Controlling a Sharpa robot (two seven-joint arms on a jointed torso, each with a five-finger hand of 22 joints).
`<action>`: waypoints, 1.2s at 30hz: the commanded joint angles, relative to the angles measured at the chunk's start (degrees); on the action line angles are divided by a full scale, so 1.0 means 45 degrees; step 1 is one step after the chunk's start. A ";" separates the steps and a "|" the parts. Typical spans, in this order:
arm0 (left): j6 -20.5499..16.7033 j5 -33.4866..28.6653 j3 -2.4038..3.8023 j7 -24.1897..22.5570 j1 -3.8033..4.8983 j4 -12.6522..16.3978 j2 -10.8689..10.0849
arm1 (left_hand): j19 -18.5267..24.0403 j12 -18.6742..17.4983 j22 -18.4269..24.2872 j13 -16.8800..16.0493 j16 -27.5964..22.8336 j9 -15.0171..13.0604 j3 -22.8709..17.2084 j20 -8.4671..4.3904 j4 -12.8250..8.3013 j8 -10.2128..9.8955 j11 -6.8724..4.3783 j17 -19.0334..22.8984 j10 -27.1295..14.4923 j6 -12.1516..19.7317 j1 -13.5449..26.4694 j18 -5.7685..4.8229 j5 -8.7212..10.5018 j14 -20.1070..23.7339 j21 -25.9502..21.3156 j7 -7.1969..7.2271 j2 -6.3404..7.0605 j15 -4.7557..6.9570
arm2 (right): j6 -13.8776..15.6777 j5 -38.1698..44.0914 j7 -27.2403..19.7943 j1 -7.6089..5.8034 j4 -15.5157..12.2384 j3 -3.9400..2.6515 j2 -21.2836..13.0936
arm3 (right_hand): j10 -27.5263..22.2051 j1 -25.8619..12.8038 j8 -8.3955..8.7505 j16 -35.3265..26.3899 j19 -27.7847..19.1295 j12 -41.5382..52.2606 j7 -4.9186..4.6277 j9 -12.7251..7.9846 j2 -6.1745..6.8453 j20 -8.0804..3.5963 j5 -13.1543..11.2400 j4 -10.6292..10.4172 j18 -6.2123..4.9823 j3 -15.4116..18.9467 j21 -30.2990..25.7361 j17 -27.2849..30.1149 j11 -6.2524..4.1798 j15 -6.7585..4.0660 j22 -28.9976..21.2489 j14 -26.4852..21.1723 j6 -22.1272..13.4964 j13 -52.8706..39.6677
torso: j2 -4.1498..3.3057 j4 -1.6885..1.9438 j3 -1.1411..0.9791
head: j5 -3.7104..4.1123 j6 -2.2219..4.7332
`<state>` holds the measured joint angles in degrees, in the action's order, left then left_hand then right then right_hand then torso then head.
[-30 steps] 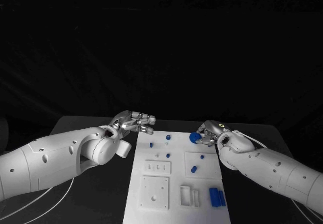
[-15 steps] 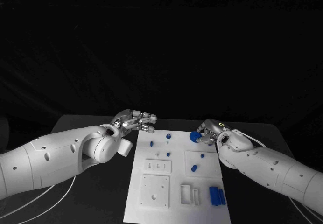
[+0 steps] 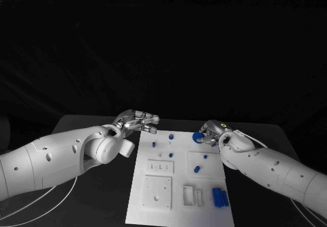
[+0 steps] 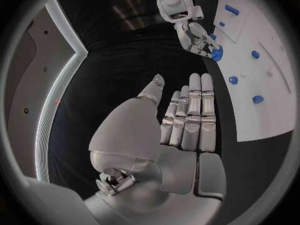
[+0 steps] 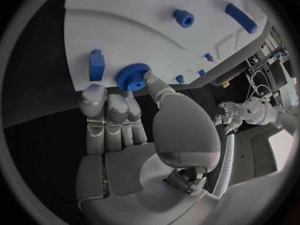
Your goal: Assemble the parts on the task board
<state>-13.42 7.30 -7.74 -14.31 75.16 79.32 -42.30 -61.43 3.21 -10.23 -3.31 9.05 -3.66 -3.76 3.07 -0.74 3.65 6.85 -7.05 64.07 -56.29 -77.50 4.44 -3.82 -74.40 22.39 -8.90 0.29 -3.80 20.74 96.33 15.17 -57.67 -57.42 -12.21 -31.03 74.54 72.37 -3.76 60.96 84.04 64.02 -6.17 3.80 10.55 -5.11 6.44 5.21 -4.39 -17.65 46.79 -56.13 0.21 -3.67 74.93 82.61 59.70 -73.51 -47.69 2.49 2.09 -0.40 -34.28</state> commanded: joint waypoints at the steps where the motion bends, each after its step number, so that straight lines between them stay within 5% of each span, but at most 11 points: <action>1: 0.0210 0.0043 0.0010 -0.0042 0.0012 0.0017 0.0038 | 0.0073 0.0036 0.0023 -0.0020 0.0081 -0.0020 0.0034 -0.0028 0.0020 -0.0013 0.0042 -0.0015 -0.0087 0.0040 0.0024 0.0054 0.0053 0.0071 0.0076 0.0009 -0.0040 -0.0016 | -0.0319 0.0084 0.0002 0.0005 0.0062 0.0001 0.0038 | 0.0031 -0.0087 0.0032 -0.0035 0.0672 -0.0079 0.0012 0.0017 -0.0040 0.0107 0.0054 -0.0099 0.0007 -0.0010 -0.0088 -0.0012 0.0015 0.0061 0.1272 0.0056 0.0007 0.0010 | 0.0001 -0.0012 -0.0007 | -0.0006 -0.0047; 12: 0.0244 0.0081 0.0010 0.0018 0.0012 0.0016 0.0031 | 0.0073 0.0036 0.0023 -0.0020 0.0081 -0.0020 0.0034 -0.0028 0.0020 -0.0013 0.0042 -0.0015 -0.0087 0.0040 0.0024 0.0054 0.0053 0.0071 0.0076 0.0009 -0.0040 -0.0016 | -0.1033 0.0089 0.0070 0.0004 0.0231 0.0005 0.0103 | 0.0008 -0.0290 0.0039 -0.0081 0.0665 -0.0121 0.0120 0.0022 -0.0246 0.0037 0.1193 0.0375 0.0081 -0.0818 -0.0056 -0.0051 -0.0084 -0.0005 0.1287 0.0065 0.0527 -0.0005 | 0.0007 0.0002 -0.0023 | -0.0007 -0.0150; 18: 0.0253 0.0093 0.0010 0.0052 0.0012 0.0012 0.0017 | 0.0073 0.0036 0.0023 -0.0020 0.0081 -0.0020 0.0034 -0.0028 0.0020 -0.0013 0.0042 -0.0015 -0.0087 0.0040 0.0024 0.0054 0.0053 0.0071 0.0076 0.0009 -0.0040 -0.0016 | -0.1238 0.0169 0.0136 0.0005 0.0189 0.0008 0.0082 | -0.0019 -0.0453 0.0021 -0.0099 0.0652 -0.0137 0.0192 0.0055 -0.0341 -0.0006 0.2519 0.0799 0.0106 -0.1302 -0.0048 -0.0074 -0.0152 -0.0051 0.1291 0.0065 0.0905 -0.0022 | 0.0014 -0.0029 -0.0025 | -0.0005 -0.0195; 21: 0.0256 0.0096 0.0010 0.0067 0.0012 0.0014 0.0016 | 0.0073 0.0036 0.0023 -0.0020 0.0081 -0.0020 0.0034 -0.0028 0.0020 -0.0013 0.0042 -0.0015 -0.0087 0.0040 0.0024 0.0054 0.0053 0.0071 0.0076 0.0009 -0.0040 -0.0016 | -0.1238 0.0223 0.0186 0.0005 0.0126 0.0009 0.0073 | -0.0025 -0.0541 0.0032 -0.0111 0.0649 -0.0152 0.0271 0.0091 -0.0431 -0.0038 0.2610 0.0940 0.0126 -0.1370 -0.0036 -0.0085 -0.0205 -0.0088 0.1292 0.0067 0.1151 -0.0026 | 0.0010 -0.0023 -0.0029 | -0.0001 -0.0207; 30: 0.0233 0.0105 0.0010 0.0098 0.0012 0.0030 -0.0006 | 0.0073 0.0036 0.0023 -0.0020 0.0081 -0.0020 0.0034 -0.0028 0.0020 -0.0013 0.0042 -0.0015 -0.0087 0.0040 0.0024 0.0054 0.0053 0.0071 0.0076 0.0009 -0.0040 -0.0016 | -0.0517 0.0791 0.0466 0.0008 -0.0385 0.0012 0.0008 | 0.0033 -0.0684 0.0029 -0.0134 0.0660 -0.0149 0.0392 0.0156 -0.0576 -0.0123 0.3156 0.1145 0.0172 -0.1455 -0.0005 -0.0117 -0.0296 -0.0165 0.1292 0.0075 0.1613 -0.0050 | 0.0015 -0.0011 -0.0025 | 0.0017 -0.0208; 36: 0.0130 0.0106 0.0010 0.0169 0.0012 0.0049 -0.0035 | 0.0073 0.0035 0.0046 -0.0020 0.0080 -0.0019 0.0017 -0.0030 0.0035 -0.0014 0.0040 -0.0014 -0.0086 0.0026 0.0009 0.0055 0.0047 0.0074 0.0093 0.0012 -0.0069 -0.0014 | 0.0562 0.1241 0.0525 0.0016 -0.1366 0.0009 -0.0222 | 0.0143 -0.0728 0.0029 -0.0109 0.0701 -0.0075 0.0449 0.0177 -0.0543 -0.0166 0.3247 0.1178 0.0188 -0.1455 0.0197 -0.0154 -0.0339 -0.0208 0.1333 0.0089 0.1796 -0.0097 | 0.0020 -0.0010 -0.0014 | 0.0010 -0.0214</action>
<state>-13.22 7.53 -7.74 -13.55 75.16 79.37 -42.48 -61.43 3.21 -10.07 -3.31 9.05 -3.66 -3.76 3.06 -0.74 3.65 6.85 -7.05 64.07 -56.29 -77.50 4.44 -3.82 -74.40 22.61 -8.90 0.29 -3.80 19.86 99.07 16.77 -57.56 -62.49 -12.14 -31.82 74.95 69.21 -3.48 60.52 84.04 63.62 -4.79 3.79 8.41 -5.53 20.87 10.06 -4.33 -24.22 47.47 -56.75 -1.03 -4.04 74.92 83.00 65.24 -73.87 -47.60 2.44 1.99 -0.30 -35.32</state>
